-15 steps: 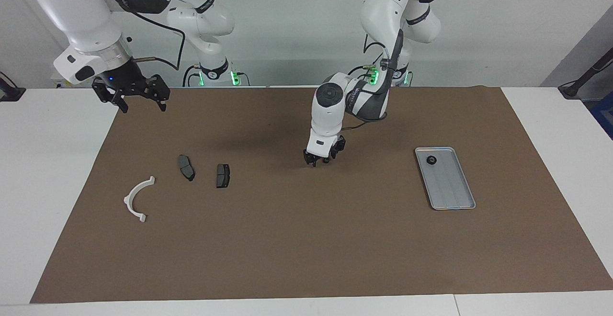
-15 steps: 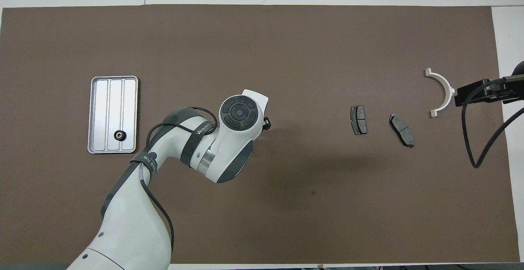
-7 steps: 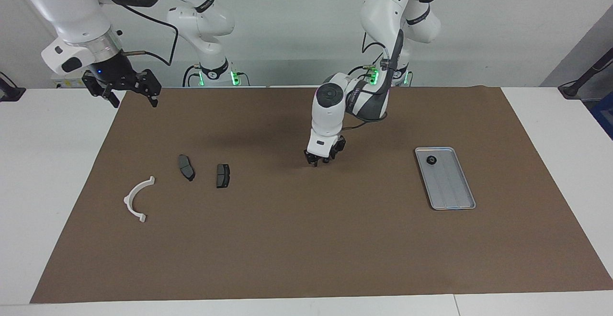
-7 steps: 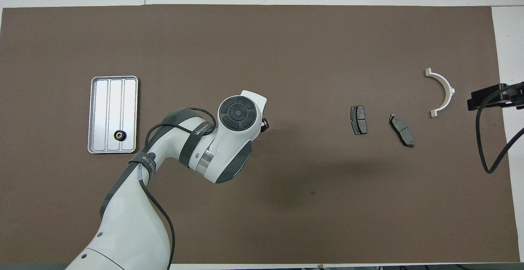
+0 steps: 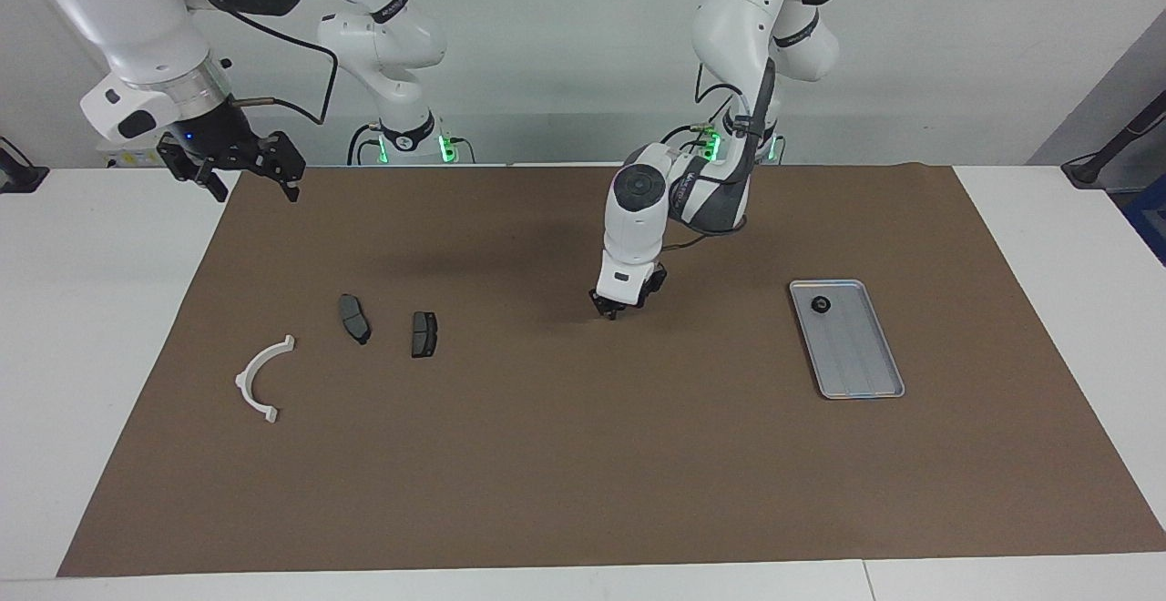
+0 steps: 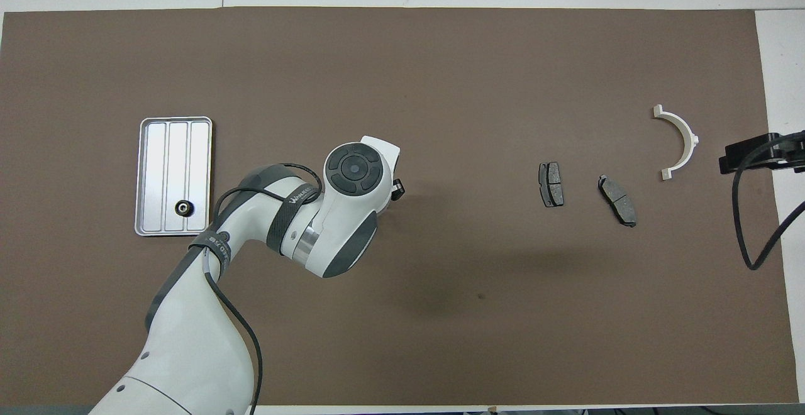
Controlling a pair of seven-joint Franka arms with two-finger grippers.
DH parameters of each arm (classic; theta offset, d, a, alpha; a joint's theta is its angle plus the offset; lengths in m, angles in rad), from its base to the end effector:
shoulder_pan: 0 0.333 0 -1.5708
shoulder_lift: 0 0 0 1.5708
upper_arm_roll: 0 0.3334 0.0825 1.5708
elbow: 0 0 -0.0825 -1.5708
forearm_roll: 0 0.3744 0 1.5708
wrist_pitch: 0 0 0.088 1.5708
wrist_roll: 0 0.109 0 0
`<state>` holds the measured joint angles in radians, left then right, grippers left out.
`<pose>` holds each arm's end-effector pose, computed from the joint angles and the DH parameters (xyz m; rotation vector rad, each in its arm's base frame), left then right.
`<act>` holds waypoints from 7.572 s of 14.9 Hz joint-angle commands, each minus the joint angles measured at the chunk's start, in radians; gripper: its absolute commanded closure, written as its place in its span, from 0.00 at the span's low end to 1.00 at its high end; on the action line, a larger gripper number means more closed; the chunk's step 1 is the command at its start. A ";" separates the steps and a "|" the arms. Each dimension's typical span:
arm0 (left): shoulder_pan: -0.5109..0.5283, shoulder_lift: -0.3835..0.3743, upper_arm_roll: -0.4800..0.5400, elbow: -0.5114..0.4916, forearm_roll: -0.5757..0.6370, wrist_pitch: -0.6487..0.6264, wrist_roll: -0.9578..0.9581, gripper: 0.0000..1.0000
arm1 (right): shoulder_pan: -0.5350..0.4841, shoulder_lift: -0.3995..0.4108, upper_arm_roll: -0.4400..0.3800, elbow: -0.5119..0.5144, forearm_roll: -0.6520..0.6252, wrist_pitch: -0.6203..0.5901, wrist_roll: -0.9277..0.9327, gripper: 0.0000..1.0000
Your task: Pick bearing gear from pile to tray
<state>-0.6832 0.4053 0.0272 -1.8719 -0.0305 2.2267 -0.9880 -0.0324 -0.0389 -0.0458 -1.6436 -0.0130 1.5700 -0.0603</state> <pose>0.4963 -0.3848 0.3134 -3.0655 -0.5409 0.0680 0.5289 -0.0434 0.6271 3.1322 -0.0276 -0.0555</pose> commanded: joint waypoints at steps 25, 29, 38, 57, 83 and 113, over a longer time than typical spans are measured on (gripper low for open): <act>0.198 -0.197 -0.007 -0.016 0.009 -0.214 0.231 1.00 | -0.003 -0.033 -0.002 -0.036 0.005 0.013 -0.018 0.00; 0.367 -0.207 -0.006 -0.020 0.009 -0.234 0.487 0.99 | -0.004 -0.035 0.000 -0.036 0.005 0.012 -0.018 0.00; 0.614 -0.157 -0.004 -0.044 0.009 -0.044 0.860 0.99 | -0.004 -0.035 0.000 -0.036 0.005 0.013 -0.019 0.00; 0.691 -0.025 -0.003 -0.033 0.064 0.087 0.890 0.96 | 0.002 -0.055 0.000 -0.068 0.007 0.021 -0.023 0.00; 0.676 -0.326 -0.007 0.133 0.051 -0.505 0.902 0.00 | -0.012 -0.061 0.009 -0.079 0.008 0.021 -0.024 0.00; 0.672 -0.427 -0.016 0.174 0.015 -0.601 0.928 0.00 | -0.012 -0.058 0.009 -0.076 0.008 0.021 -0.023 0.00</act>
<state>-0.0079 -0.0161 0.0042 -1.6999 -0.0054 1.6114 -0.0778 -0.0312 -0.0739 -0.0451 -1.6913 -0.0129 1.5715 -0.0603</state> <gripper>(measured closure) 0.000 0.000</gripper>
